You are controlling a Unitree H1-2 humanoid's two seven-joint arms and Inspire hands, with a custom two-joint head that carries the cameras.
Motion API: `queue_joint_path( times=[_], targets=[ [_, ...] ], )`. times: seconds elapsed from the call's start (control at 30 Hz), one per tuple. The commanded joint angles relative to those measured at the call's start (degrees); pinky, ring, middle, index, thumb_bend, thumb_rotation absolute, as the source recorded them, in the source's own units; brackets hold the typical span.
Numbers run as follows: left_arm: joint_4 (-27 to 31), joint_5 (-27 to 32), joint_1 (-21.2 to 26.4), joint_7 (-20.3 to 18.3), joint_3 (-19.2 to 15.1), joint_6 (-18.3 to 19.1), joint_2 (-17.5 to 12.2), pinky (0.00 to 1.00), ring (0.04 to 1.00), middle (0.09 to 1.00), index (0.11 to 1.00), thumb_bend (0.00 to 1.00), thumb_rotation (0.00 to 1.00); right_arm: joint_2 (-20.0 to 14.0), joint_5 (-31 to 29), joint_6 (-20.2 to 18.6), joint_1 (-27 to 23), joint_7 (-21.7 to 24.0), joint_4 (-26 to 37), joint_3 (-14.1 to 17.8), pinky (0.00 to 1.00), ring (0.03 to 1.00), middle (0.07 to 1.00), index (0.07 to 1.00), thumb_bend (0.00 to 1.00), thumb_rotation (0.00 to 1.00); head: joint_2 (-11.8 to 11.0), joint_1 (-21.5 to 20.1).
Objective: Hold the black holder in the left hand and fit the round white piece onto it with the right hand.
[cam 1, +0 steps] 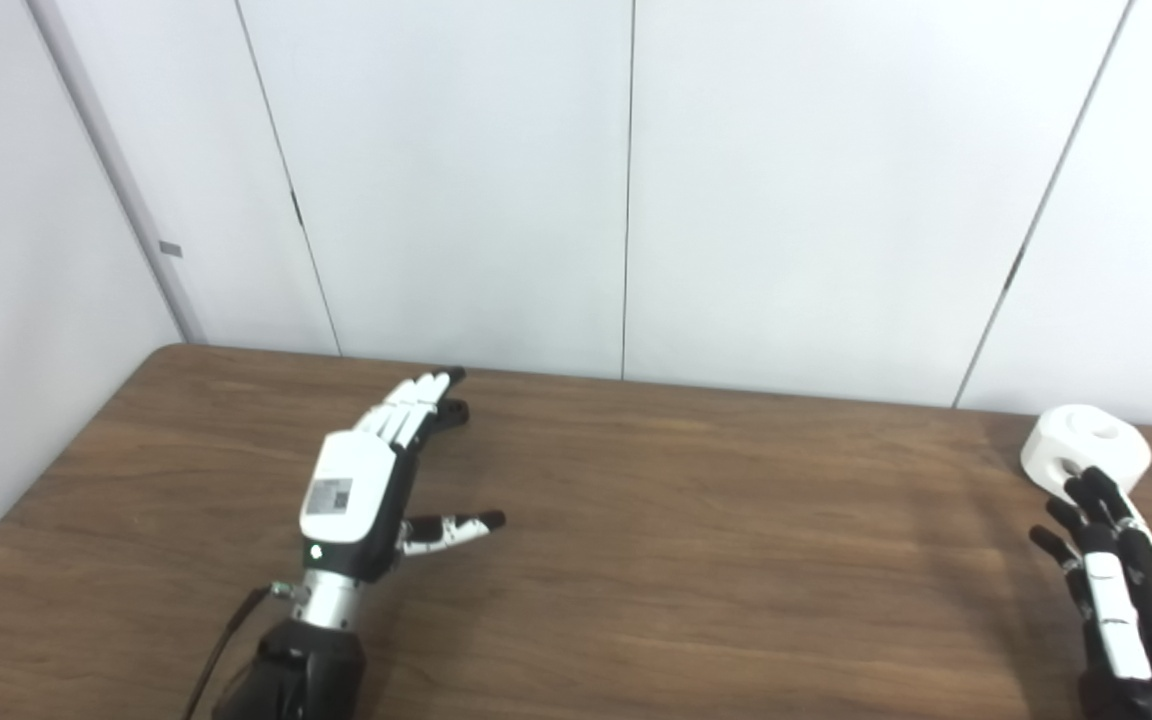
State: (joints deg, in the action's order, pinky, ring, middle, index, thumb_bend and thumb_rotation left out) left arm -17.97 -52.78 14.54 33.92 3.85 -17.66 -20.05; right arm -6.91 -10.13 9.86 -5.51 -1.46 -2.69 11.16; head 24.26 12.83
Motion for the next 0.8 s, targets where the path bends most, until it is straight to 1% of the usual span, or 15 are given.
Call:
queue_joint_path(
  times=[0.0, 0.07, 0.13, 0.17, 0.27, 0.33, 0.37, 0.43, 0.47, 0.57, 0.67, 0.77],
  targets=[
    [-0.9, -2.5, 3.3, 4.4, 0.1, 1.2, -2.5, 0.87, 0.931, 0.933, 0.952, 0.98, 0.32, 0.5, 0.1, 2.3, -0.2, 0.4, -1.0, -0.2, 0.79, 0.871, 0.888, 0.866, 0.41, 0.67, 0.0, 0.1],
    [-2.3, -3.0, 4.0, 5.8, 0.5, 2.2, -3.3, 0.90, 0.942, 0.934, 0.956, 0.99, 0.33, 0.5, 0.3, 2.3, -0.1, 0.4, -1.0, -0.3, 0.79, 0.868, 0.886, 0.863, 0.40, 0.67, 0.0, 0.1],
    [-4.1, -3.0, 4.8, 6.9, 0.6, 3.4, -4.1, 0.93, 0.949, 0.941, 0.954, 0.99, 0.33, 0.4, 0.4, 2.3, -0.1, 0.5, -0.9, -0.3, 0.80, 0.878, 0.894, 0.871, 0.41, 0.69, 0.0, 0.1],
    [-5.4, -2.9, 5.3, 7.3, 0.6, 3.8, -4.5, 0.93, 0.950, 0.942, 0.953, 1.00, 0.34, 0.4, 0.5, 2.4, -0.1, 0.5, -1.1, -0.4, 0.80, 0.879, 0.895, 0.872, 0.41, 0.69, -0.4, 0.2],
    [-8.7, -2.3, 6.8, 8.5, 0.8, 4.8, -5.7, 0.92, 0.952, 0.953, 0.964, 0.99, 0.38, 0.4, 0.7, 2.5, -0.2, 0.4, -1.4, -0.3, 0.81, 0.885, 0.899, 0.877, 0.43, 0.71, -0.4, 0.2],
    [-11.0, -2.0, 7.9, 9.3, 0.9, 5.7, -6.2, 0.92, 0.950, 0.958, 0.975, 1.00, 0.40, 0.4, 1.0, 2.7, 0.0, 0.3, -1.5, -0.4, 0.80, 0.881, 0.896, 0.872, 0.41, 0.71, -0.5, 0.3],
    [-12.0, -1.2, 8.6, 9.2, 0.8, 6.1, -6.4, 0.91, 0.948, 0.958, 0.977, 1.00, 0.41, 0.3, 1.2, 2.8, 0.0, 0.4, -1.6, -0.4, 0.80, 0.881, 0.896, 0.872, 0.41, 0.71, -0.5, 0.3],
    [-13.8, 0.5, 9.7, 8.2, 0.6, 6.7, -6.7, 0.93, 0.955, 0.969, 0.991, 1.00, 0.39, 0.3, 1.2, 2.8, 0.0, 0.3, -1.6, -0.4, 0.80, 0.880, 0.896, 0.874, 0.41, 0.72, -0.5, 0.4],
    [-14.6, 1.8, 10.3, 6.9, 0.4, 7.0, -6.9, 0.93, 0.958, 0.974, 0.996, 1.00, 0.38, 0.3, 1.2, 2.8, 0.0, 0.4, -1.6, -0.3, 0.80, 0.878, 0.895, 0.873, 0.41, 0.73, -0.5, 0.4],
    [-16.8, 5.2, 11.9, 4.1, 0.4, 6.9, -7.6, 0.95, 0.965, 0.982, 1.000, 1.00, 0.40, 0.3, 0.8, 2.8, 0.2, 0.5, -1.4, -0.2, 0.79, 0.875, 0.893, 0.870, 0.41, 0.71, -0.4, 0.4],
    [-18.9, 8.0, 13.3, 2.3, 0.6, 6.3, -8.2, 0.93, 0.951, 0.972, 0.987, 1.00, 0.37, 0.3, 0.7, 2.9, 0.3, 0.5, -1.3, -0.1, 0.78, 0.873, 0.891, 0.868, 0.40, 0.70, -0.3, 0.6],
    [-20.3, 11.5, 14.6, -1.2, 0.3, 6.4, -8.5, 0.94, 0.958, 0.974, 0.991, 1.00, 0.34, 0.3, 0.5, 2.8, 0.4, 0.5, -1.2, 0.0, 0.78, 0.874, 0.890, 0.866, 0.41, 0.70, -0.3, 0.8]
  ],
)
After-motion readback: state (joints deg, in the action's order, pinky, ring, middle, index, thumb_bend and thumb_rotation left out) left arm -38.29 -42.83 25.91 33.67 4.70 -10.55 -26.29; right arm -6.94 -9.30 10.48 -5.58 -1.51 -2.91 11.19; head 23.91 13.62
